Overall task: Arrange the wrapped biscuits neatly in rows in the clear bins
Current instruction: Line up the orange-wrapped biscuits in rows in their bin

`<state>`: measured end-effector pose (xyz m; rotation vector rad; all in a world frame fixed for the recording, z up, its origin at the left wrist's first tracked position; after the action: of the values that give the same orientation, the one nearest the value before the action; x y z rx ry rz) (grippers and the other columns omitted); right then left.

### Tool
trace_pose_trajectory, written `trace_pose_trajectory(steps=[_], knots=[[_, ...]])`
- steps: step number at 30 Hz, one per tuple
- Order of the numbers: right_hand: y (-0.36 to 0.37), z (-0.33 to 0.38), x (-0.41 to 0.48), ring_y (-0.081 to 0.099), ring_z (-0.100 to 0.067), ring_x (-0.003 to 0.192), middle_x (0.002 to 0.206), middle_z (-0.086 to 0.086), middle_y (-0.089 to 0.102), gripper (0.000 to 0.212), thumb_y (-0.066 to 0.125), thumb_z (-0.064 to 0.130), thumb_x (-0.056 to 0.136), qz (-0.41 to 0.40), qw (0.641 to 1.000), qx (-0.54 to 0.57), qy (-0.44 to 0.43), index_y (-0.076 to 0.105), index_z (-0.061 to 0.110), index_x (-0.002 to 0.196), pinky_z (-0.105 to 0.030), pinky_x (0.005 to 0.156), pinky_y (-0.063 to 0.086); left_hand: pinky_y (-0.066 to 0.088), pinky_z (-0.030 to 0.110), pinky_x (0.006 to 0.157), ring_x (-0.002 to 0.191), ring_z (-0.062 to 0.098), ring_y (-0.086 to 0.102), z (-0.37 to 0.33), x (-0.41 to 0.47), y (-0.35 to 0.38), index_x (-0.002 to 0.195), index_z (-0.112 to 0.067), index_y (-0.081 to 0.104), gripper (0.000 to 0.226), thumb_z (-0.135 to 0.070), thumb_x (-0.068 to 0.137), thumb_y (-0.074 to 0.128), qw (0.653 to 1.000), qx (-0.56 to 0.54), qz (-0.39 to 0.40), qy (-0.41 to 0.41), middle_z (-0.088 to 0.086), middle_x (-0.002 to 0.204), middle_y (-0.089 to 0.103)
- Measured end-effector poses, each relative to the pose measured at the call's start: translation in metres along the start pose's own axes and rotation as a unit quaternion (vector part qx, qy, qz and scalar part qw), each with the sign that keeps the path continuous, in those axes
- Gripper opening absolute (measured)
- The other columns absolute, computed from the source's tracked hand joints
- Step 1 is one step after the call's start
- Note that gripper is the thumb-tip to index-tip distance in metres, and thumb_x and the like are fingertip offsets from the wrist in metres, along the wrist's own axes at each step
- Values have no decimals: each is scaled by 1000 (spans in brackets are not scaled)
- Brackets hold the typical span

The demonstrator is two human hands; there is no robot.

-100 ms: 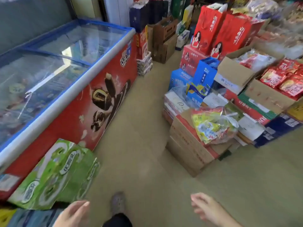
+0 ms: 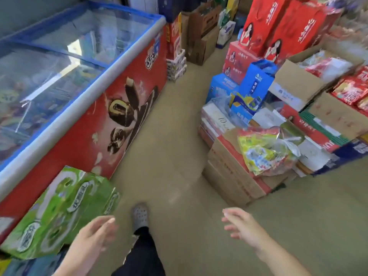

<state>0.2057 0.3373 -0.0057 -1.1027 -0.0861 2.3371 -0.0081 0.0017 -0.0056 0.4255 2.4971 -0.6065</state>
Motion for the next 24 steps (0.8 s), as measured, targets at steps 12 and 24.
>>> trace_pose_trajectory(steps=[12, 24], knots=[[44, 299, 204, 68, -1, 89, 102, 11, 71, 13, 61, 36, 97, -9, 998, -48, -34, 67, 34, 109, -22, 79, 51, 54, 41, 86, 87, 5, 71, -263, 316, 16, 100, -47, 67, 18, -59, 90, 58, 972, 136, 172, 84, -13, 94, 76], [-53, 522, 546, 69, -10, 87, 98, 9, 73, 11, 65, 40, 93, -11, 1000, 1, 19, 68, 31, 98, -23, 72, 49, 51, 34, 74, 84, 25, 72, -520, 627, 150, 93, -28, 72, 9, -28, 99, 65, 974, 165, 135, 71, 0, 86, 76]])
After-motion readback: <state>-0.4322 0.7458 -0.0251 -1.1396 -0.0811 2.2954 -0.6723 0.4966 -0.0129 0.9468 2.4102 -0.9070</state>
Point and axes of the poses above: each hand's wrist, its own x-axis towards the middle knuckle, its own y-axis out of the palm, z = x × y, the point moved 1 cm from there along x, towards the middle knuckle
